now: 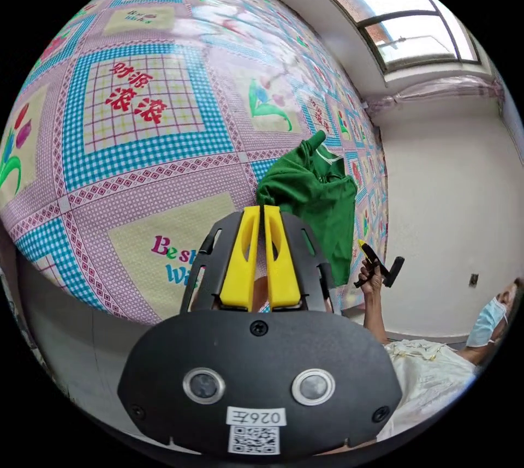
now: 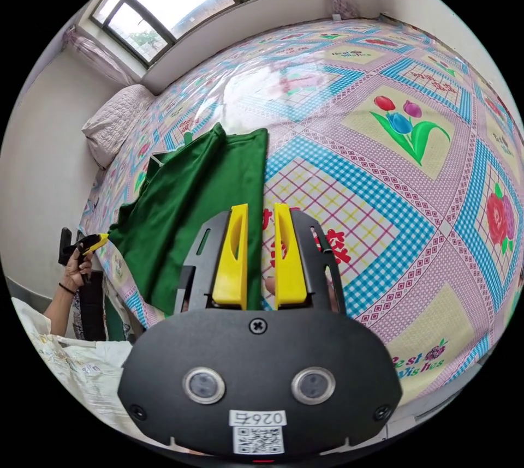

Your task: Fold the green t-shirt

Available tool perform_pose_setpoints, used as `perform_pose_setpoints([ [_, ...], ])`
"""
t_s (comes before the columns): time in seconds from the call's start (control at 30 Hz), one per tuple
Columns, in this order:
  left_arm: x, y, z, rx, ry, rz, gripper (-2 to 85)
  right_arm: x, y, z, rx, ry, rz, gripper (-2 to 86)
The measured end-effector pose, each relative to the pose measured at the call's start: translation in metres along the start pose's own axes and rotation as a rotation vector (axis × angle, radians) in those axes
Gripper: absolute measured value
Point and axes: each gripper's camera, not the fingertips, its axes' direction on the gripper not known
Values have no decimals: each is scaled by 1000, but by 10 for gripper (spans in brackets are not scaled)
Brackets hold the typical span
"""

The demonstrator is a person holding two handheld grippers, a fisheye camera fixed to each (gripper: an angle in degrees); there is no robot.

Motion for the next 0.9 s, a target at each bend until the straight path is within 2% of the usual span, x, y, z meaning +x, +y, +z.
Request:
perform_pose_setpoints([
  [0.07,-14,8,-22,111,69,-9,40,-8,-6,-4,27,7,-15,39],
  [0.17,-13,4,-48,205,23,34,73,-33,-35,-3,58,-23,-70,40],
  [0.23,13,-19,-43,148,-105,155,115,-67,-69,9,65,-57,-157,46],
  [0.37,68,-55,-4,4,-215,382,151,-136,-126,54,21,-60,-325,54],
  [0.53,128,-73,56,-212,-378,637,173,-209,-178,145,-130,-19,-430,62],
  [0.67,135,-72,80,-344,-467,687,137,-231,-179,192,-228,73,-483,48],
  [0.73,137,-73,75,-354,-557,680,22,-236,-172,202,-253,108,-528,5],
  [0.8,135,-76,63,-357,-520,649,10,-233,-168,188,-225,107,-543,-8],
  [0.9,136,-71,14,-255,-356,658,2,-212,-154,119,-55,-20,-486,-11],
])
